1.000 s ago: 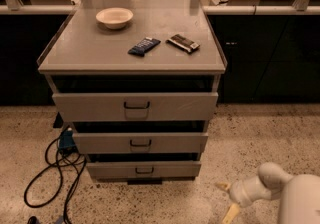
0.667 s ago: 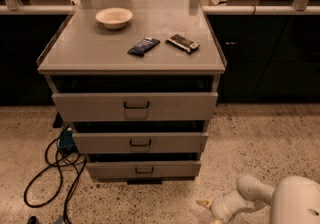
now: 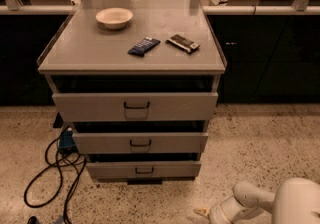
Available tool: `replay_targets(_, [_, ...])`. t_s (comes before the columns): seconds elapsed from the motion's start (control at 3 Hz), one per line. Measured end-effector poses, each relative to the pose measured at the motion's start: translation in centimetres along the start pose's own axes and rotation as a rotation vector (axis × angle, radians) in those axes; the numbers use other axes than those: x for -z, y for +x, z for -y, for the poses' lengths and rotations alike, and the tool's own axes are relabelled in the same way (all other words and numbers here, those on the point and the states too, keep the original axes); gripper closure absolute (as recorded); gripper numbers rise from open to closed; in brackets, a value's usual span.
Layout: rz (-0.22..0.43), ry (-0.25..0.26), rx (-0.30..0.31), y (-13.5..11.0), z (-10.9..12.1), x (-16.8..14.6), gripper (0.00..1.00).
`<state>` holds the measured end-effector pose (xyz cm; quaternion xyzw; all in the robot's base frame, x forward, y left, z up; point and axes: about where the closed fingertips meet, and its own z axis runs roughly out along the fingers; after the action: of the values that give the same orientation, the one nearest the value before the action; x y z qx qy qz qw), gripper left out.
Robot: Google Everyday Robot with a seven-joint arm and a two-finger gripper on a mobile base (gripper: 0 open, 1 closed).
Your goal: Open bottom drawer
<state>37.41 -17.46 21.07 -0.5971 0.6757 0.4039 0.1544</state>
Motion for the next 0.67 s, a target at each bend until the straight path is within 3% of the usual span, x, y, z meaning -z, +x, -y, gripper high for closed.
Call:
replay_targets(0.33, [-0.013, 0.090, 0.081, 0.7, 1.5, -0.5, 0.00])
replay_targets(0.67, [-0.013, 0.275, 0.172, -0.3, 4.5, -0.2, 0.00])
